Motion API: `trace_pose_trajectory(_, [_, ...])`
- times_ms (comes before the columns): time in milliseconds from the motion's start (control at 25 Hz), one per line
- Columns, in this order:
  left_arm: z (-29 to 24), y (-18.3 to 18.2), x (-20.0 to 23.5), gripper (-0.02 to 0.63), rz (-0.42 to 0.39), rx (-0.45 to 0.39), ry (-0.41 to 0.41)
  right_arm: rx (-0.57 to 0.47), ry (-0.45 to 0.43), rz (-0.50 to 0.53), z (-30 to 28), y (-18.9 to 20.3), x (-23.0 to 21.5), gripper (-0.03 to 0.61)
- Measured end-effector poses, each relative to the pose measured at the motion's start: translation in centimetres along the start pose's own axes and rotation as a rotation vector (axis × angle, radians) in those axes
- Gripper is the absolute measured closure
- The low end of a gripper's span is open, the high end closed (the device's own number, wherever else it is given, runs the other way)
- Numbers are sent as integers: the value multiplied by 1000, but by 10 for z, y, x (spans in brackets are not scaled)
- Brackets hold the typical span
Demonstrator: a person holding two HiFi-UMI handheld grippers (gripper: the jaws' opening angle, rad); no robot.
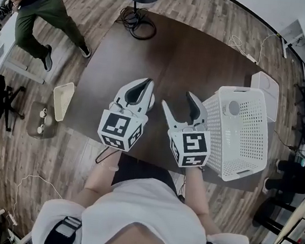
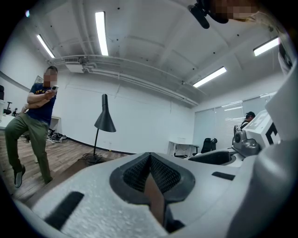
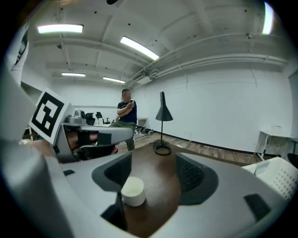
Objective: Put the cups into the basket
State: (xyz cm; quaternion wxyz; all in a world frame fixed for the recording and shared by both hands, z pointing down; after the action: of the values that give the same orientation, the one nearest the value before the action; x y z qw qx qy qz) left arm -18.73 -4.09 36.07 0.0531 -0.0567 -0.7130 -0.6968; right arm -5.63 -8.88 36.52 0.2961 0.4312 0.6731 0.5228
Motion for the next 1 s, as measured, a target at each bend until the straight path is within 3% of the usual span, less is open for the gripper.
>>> trace_pose_trajectory(160, [13, 8, 24, 604, 19, 9, -83, 75, -139, 1, -20, 14, 20, 217])
trace_pose_trajectory(360, [32, 21, 51, 603, 49, 32, -170, 167, -236, 56, -43, 32, 45, 179])
trace_pose_trajectory(560, [45, 39, 71, 603, 77, 66, -223, 220, -228, 14, -68, 53, 59, 129])
trace_pose_trajectory(1000, [52, 62, 101, 603, 111, 126, -233, 437, -183, -8, -110, 106, 74, 129])
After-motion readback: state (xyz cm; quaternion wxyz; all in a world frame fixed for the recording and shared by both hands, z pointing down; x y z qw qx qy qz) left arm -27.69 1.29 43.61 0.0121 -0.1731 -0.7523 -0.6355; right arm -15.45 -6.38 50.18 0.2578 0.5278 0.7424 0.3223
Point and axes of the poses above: the fingertips, and each gripper's own axes: z backward along the fingers, x to its left, y out of its underside, the point moved 6 cm from there along z, backward along the fingers, and after that the axes turned 3 degrees about -x, right-handed, at the moved point
